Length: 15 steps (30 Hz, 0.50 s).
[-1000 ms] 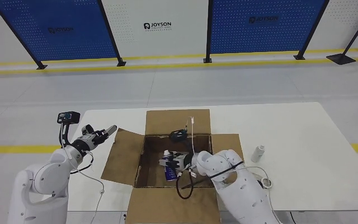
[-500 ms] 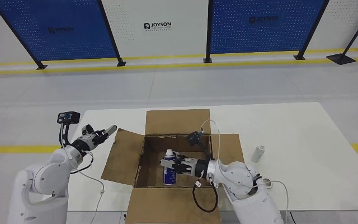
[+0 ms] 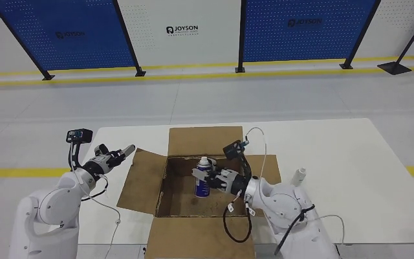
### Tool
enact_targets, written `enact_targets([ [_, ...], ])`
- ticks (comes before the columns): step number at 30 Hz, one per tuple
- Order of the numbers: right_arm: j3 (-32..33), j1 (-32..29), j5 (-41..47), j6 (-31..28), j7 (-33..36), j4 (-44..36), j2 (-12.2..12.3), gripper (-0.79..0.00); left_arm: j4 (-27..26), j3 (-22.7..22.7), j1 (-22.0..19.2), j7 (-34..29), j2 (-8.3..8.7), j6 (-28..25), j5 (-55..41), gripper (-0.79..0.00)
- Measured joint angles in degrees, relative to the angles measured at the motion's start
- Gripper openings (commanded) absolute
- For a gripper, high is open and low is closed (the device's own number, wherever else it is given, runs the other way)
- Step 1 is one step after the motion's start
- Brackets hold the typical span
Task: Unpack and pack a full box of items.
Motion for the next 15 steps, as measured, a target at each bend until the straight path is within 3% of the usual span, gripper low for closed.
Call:
enact_targets([
  [5,0.22,-3.68,-7.32,1.58,-1.77,-5.65,0.85,-0.785,0.00,0.00,0.00,0.00,0.00,0.00,0.00,0.000],
  [11,0.16,-3.89,-7.48,1.92,-1.46,-5.64,0.90,-0.785,0.00,0.00,0.00,0.00,0.00,0.00,0.00,0.000],
  [12,0.16,-3.89,-7.48,1.92,-1.46,-5.64,0.90,-0.751,0.00,0.00,0.00,0.00,0.00,0.00,0.00,0.000],
  [15,0.16,-3.89,-7.48,1.92,-1.47,-5.63,0.90,-0.785,0.00,0.00,0.00,0.00,0.00,0.00,0.00,0.000],
])
